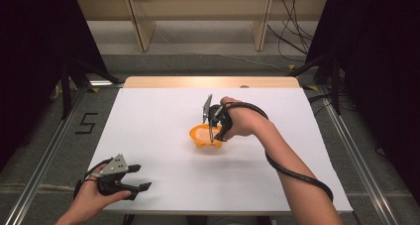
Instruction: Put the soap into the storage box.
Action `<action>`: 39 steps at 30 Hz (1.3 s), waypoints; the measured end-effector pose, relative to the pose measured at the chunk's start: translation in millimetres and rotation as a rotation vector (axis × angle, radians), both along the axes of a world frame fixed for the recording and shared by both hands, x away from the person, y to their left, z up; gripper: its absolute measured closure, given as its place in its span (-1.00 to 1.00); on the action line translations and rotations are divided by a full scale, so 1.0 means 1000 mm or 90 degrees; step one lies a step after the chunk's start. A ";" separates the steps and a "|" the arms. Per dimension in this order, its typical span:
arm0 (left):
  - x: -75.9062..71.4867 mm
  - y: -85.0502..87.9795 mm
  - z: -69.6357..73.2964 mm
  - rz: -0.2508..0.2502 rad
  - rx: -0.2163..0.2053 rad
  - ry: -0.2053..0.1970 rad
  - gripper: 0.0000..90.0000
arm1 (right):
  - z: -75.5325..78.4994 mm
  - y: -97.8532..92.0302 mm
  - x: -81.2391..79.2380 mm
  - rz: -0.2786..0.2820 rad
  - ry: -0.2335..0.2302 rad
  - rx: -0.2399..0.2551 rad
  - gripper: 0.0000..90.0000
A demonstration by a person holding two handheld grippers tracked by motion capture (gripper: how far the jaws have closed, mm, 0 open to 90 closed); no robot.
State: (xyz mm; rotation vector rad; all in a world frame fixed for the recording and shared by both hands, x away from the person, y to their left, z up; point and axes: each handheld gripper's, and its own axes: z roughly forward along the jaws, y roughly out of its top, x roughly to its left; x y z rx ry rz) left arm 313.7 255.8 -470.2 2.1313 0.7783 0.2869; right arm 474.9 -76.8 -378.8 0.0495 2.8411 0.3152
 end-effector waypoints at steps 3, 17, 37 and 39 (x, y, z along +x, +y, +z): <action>0.000 0.000 0.000 -0.002 0.004 -0.001 -0.44 | 0.000 -0.012 -0.006 -0.035 0.006 0.016 -0.28; 0.000 0.000 -0.001 0.013 -0.005 0.010 -0.44 | -0.005 -0.066 -0.032 -0.132 0.004 0.173 -0.26; 0.000 -0.002 -0.002 0.020 -0.010 0.012 -0.44 | -0.051 -0.135 -0.080 -0.249 -0.023 0.275 -0.26; 0.000 -0.002 -0.002 0.020 -0.010 0.012 -0.44 | -0.054 -0.138 -0.083 -0.258 -0.017 0.283 -0.25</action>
